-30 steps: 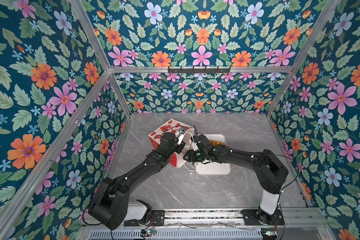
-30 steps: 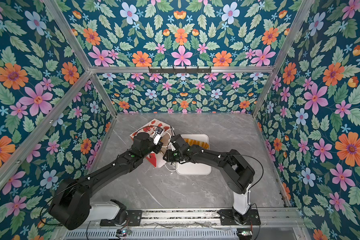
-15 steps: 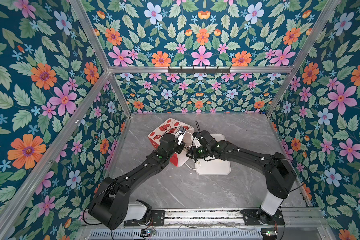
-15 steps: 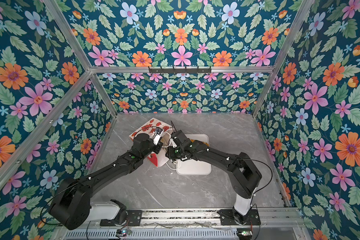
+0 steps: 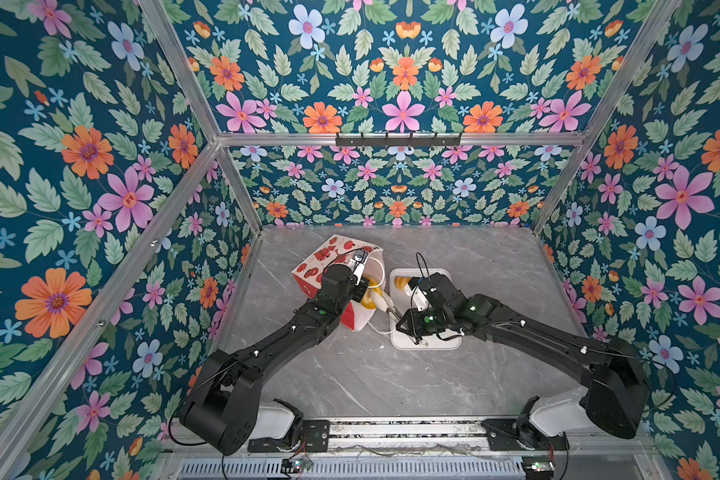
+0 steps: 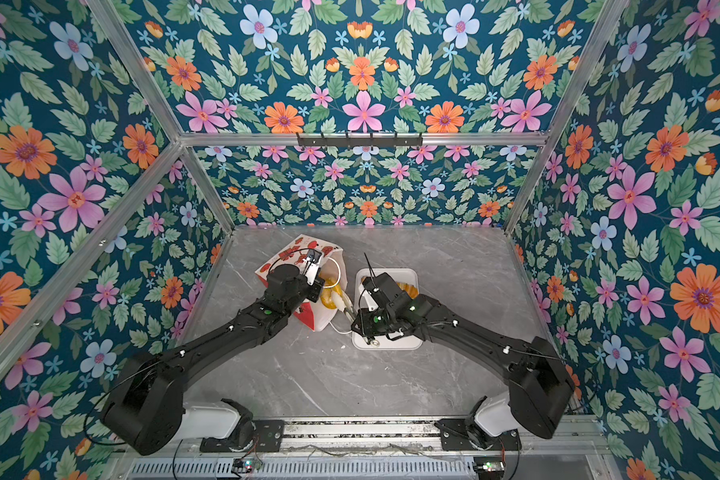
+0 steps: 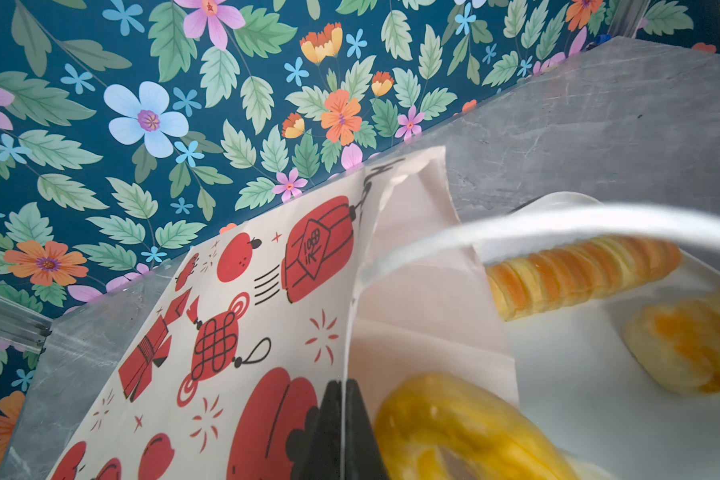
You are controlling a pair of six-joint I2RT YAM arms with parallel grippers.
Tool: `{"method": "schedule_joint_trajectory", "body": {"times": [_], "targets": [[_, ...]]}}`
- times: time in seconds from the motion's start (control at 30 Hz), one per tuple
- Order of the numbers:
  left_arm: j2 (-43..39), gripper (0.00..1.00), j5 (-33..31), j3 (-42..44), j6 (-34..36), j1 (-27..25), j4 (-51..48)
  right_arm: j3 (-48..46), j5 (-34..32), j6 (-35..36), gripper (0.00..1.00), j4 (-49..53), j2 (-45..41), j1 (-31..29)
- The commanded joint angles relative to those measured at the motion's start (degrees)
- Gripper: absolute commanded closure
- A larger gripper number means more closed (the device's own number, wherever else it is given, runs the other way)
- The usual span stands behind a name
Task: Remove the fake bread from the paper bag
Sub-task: 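Pull the third bread roll out and lower it onto the tray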
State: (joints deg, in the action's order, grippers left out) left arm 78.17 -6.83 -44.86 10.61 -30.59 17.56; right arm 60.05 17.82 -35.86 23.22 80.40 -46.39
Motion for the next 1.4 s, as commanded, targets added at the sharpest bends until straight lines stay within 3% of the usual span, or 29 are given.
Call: {"method": "schedule_joint_trajectory", "body": {"times": [0.0, 0.1, 0.23, 0.43, 0.6, 1.0, 1.13, 1.37], "targets": [[0.4, 1.0, -1.7, -0.5, -1.2, 0.1, 2.1, -3.4, 1.9, -0.6, 0.85, -1.5, -5.6, 0.1], [0.6, 1.0, -2.6, -0.7, -1.3, 0.2, 1.6, -6.3, 2.8, -0.4, 0.85, 0.5, -12.2, 0.2], [-0.2, 1.0, -3.4, 0.3, -1.6, 0.2, 1.3, -8.8, -1.0, -1.3, 0.84, 6.7, -19.5, 0.5], [-1.9, 1.0, -4.8, 2.1, -1.9, 0.2, 1.5, -15.0, -0.1, -3.5, 0.84, 7.9, -23.7, 6.0], [-3.1, 1.0, -5.0, 3.2, -2.0, 0.2, 1.3, -17.0, 2.4, -2.3, 0.84, 5.1, -20.7, 9.4], [-4.4, 1.0, -4.9, 4.4, -2.2, 0.3, 1.7, -16.8, 7.1, -2.5, 0.85, 0.7, -9.4, 10.9], [-4.1, 1.0, -4.6, 4.5, -2.3, 0.3, 1.7, -15.9, 3.8, -2.0, 0.77, 3.2, -8.4, 10.9], [-3.0, 1.0, -4.3, 4.5, -2.5, 0.4, 2.1, -14.7, 0.9, -1.4, 0.55, 5.9, -12.0, 10.9]]}}
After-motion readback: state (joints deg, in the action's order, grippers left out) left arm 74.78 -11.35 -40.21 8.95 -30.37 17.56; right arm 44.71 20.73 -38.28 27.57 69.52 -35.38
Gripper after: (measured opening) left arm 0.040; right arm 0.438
